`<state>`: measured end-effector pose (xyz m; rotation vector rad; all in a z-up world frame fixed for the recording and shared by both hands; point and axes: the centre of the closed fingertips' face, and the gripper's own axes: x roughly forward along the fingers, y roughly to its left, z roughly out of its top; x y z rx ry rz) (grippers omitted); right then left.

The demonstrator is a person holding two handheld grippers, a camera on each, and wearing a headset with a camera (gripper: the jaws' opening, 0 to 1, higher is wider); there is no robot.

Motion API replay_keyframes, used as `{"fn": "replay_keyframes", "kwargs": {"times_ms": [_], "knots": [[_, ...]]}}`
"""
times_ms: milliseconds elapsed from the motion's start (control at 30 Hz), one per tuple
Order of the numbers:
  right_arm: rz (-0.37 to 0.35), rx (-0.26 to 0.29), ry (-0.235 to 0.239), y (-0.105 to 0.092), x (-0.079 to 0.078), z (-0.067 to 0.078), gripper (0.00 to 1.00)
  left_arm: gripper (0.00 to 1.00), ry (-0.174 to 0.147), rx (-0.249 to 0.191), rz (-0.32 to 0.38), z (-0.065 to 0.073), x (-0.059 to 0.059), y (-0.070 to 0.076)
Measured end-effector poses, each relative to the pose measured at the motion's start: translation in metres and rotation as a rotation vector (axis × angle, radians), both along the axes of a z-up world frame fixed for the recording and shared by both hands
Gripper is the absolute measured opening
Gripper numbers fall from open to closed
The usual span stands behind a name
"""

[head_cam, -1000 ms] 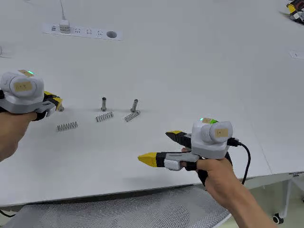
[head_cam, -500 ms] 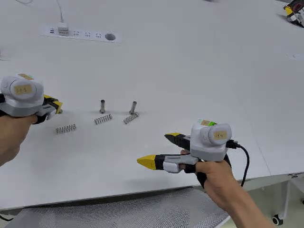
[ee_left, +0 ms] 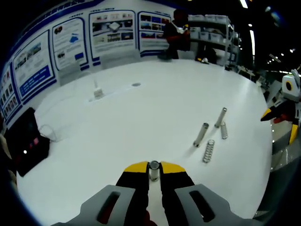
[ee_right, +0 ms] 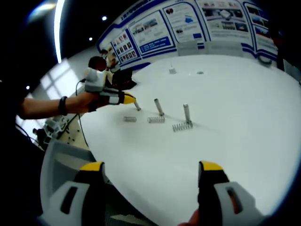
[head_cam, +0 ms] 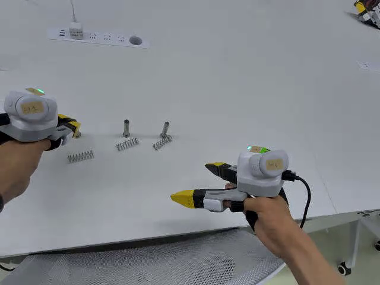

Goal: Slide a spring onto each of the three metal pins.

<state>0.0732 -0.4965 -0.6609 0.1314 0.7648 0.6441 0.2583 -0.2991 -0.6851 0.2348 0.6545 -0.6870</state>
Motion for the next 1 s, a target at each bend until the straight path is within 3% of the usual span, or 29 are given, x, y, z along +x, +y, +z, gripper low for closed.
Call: {"fn": "replay_keyframes", "kwargs": {"times_ms": [633, 867, 933, 1000], "knots": [[-0.004, 0.004, 0.0, -0.001, -0.002, -0.002, 0.83, 0.1, 0.005, 0.003, -0.014, -0.001, -0.004, -0.003], [-0.002, 0.0, -0.003, 0.0, -0.003, -0.001, 0.83, 0.15, 0.029, -0.03, 0.005, -0.001, -0.009, -0.001], [-0.001, 0.0, -0.002, 0.0, -0.003, -0.002, 0.83, 0.18, 0.042, -0.064, 0.021, 0.002, -0.011, 0.001], [-0.002, -0.001, -0.001, 0.001, -0.004, -0.002, 0.83, 0.19, 0.043, -0.059, 0.022, 0.002, -0.014, 0.005]]}}
